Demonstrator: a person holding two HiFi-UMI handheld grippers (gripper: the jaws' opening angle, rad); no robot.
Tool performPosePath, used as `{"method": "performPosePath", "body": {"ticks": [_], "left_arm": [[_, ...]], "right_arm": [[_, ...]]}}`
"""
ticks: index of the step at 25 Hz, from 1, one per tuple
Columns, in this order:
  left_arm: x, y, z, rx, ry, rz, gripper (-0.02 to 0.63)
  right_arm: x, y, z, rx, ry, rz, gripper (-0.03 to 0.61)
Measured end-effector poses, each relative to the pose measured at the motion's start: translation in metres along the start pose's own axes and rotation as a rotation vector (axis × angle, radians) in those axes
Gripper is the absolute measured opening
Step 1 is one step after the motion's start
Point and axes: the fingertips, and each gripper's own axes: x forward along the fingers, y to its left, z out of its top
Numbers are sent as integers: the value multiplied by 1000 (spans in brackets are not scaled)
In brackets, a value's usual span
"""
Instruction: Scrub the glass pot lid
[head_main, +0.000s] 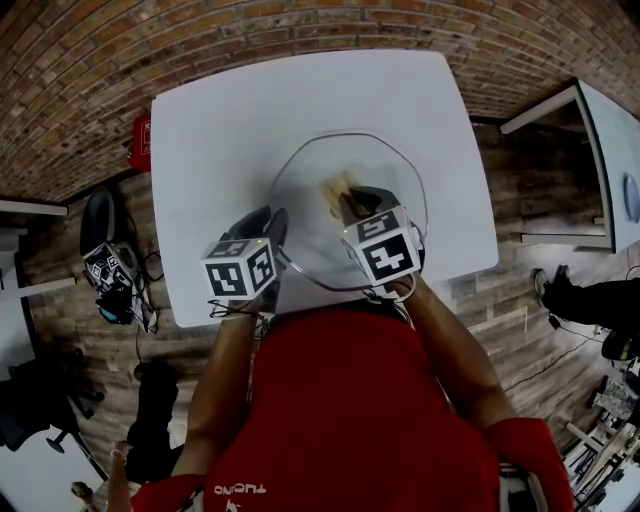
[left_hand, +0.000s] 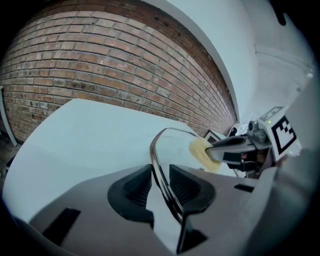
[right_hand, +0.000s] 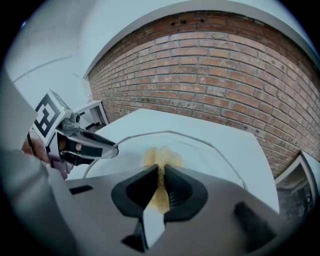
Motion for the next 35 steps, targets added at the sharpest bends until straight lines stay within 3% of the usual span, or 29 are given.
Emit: {"method": "performPosePath", "body": {"ticks": [10, 24, 35], "left_arm": [[0, 2, 0, 0, 10, 6, 117], [-1, 3, 3, -1, 17, 9, 114], [0, 1, 1, 1, 21, 13, 112]], "right_arm": [[21, 8, 64, 20, -109, 8, 52], [59, 12, 60, 43, -58, 27, 52], [30, -79, 24, 108, 2, -164, 52]]}}
